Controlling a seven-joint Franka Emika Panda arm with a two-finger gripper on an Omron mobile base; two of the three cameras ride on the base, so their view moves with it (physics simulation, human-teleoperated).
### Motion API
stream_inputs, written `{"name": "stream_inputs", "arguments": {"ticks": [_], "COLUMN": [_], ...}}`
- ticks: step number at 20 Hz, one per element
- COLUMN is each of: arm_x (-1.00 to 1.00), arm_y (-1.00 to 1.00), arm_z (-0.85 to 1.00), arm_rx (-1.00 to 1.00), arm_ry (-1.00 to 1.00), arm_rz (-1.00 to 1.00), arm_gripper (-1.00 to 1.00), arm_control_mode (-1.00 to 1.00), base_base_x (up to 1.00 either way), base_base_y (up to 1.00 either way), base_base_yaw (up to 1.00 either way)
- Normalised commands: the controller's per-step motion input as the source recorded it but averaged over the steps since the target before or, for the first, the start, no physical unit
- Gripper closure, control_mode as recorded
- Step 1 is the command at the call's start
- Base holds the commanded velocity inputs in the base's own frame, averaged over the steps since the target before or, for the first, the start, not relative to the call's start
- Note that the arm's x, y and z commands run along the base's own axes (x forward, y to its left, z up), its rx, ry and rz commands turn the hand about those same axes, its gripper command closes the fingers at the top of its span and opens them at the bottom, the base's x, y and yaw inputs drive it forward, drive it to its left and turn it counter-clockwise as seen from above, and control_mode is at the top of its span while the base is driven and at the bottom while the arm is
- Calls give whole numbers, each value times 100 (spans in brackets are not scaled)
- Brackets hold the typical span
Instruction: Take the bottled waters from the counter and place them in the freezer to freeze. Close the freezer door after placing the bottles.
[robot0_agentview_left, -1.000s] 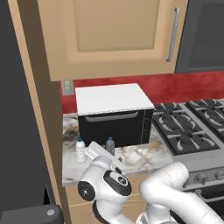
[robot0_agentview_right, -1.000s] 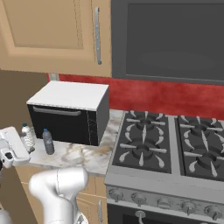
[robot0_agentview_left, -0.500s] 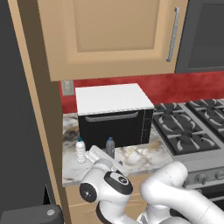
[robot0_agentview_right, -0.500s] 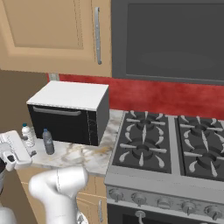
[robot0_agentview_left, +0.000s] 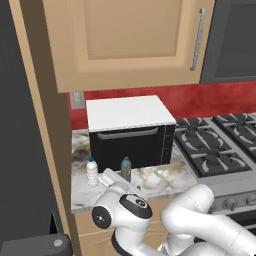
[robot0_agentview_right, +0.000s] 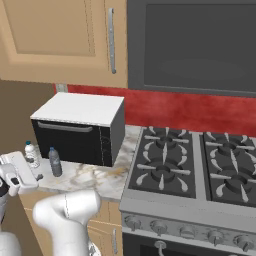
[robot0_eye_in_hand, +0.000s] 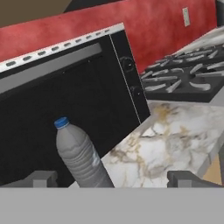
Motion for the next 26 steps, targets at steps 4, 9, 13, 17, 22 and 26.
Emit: {"name": "stream_inputs", "arguments": {"ticks": [4, 9, 13, 17, 22, 26], "arm_x": [4, 6, 3, 4, 6, 10], "arm_y": [0, 0, 0, 0, 0, 0], "arm_z": [-2, -6, -5, -4, -3, -7], "arm_rx": [-3, -8, -10, -11, -9, -9], "arm_ry": [5, 3, 0, 0, 0, 0], "arm_rz": [0, 0, 0, 6, 6, 5], "arm_gripper": [-100, -100, -100, -100, -100, -100], "arm_control_mode": [-100, -100, -100, -100, -100, -100], "base_base_x": [0, 0, 0, 0, 0, 0], "base_base_y": [0, 0, 0, 0, 0, 0], "base_base_yaw": [0, 0, 0, 0, 0, 0]}}
